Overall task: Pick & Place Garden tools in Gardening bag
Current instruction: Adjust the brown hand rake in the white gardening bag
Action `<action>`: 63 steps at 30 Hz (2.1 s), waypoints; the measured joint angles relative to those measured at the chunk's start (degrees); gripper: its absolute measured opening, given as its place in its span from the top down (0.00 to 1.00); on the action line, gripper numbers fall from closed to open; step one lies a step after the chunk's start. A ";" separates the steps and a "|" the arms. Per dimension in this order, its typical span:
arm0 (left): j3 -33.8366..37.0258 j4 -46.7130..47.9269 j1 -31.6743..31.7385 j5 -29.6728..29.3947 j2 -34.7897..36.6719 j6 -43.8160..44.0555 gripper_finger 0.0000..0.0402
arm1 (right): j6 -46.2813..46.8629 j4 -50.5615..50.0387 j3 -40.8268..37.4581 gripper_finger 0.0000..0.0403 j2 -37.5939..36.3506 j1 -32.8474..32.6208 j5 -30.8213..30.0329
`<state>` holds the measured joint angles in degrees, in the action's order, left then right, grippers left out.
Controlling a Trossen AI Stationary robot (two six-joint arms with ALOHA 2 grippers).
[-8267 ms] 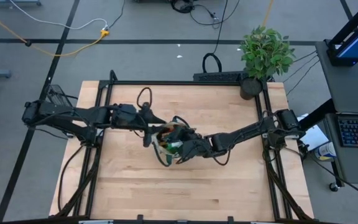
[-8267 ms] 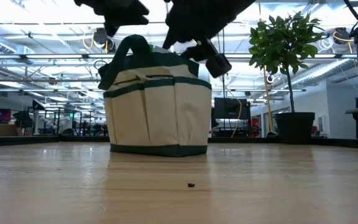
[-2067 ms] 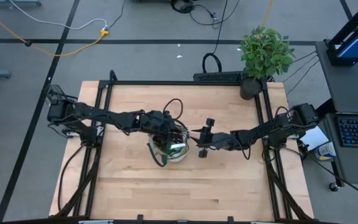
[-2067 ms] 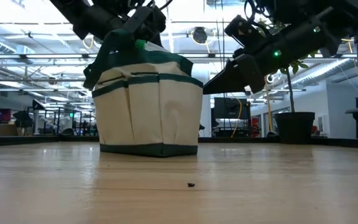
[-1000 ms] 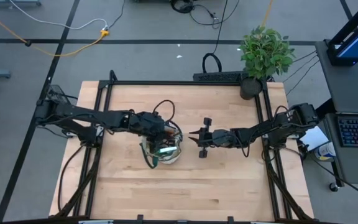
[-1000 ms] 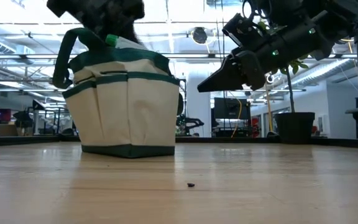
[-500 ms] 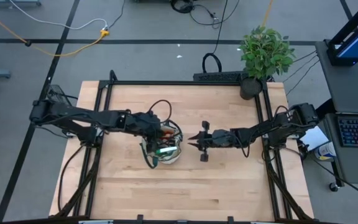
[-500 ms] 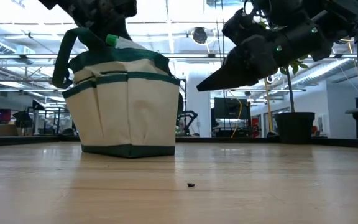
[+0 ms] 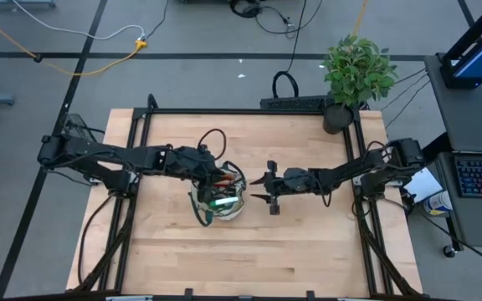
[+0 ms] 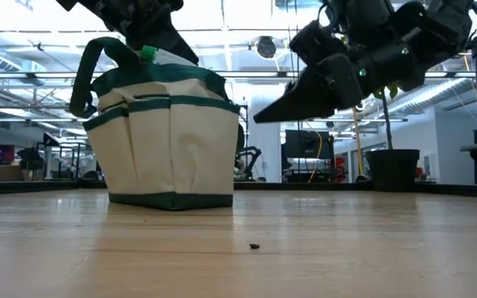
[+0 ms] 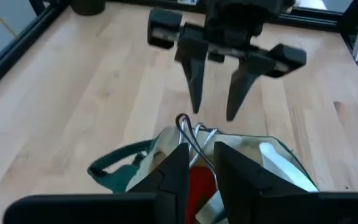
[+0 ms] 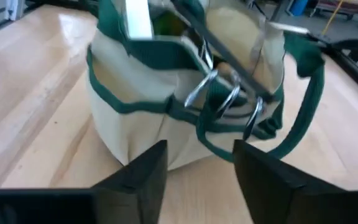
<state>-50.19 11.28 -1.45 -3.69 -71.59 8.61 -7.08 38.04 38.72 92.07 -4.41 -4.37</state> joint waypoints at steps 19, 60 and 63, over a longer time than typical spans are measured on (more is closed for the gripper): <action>-0.02 -1.22 3.40 0.19 0.00 -2.94 0.81 | 2.85 9.81 3.85 0.47 13.30 2.21 0.12; -0.02 1.59 3.36 0.79 0.02 -3.18 0.81 | -35.70 -2.31 4.85 0.99 -1.41 -9.10 -40.86; -0.02 0.44 3.36 0.78 0.02 -3.18 0.81 | -37.43 0.54 4.85 0.99 -3.43 -10.14 -40.11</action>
<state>-50.22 11.72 1.91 -2.90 -71.57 5.43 -44.51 38.58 43.57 88.64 -14.55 -44.49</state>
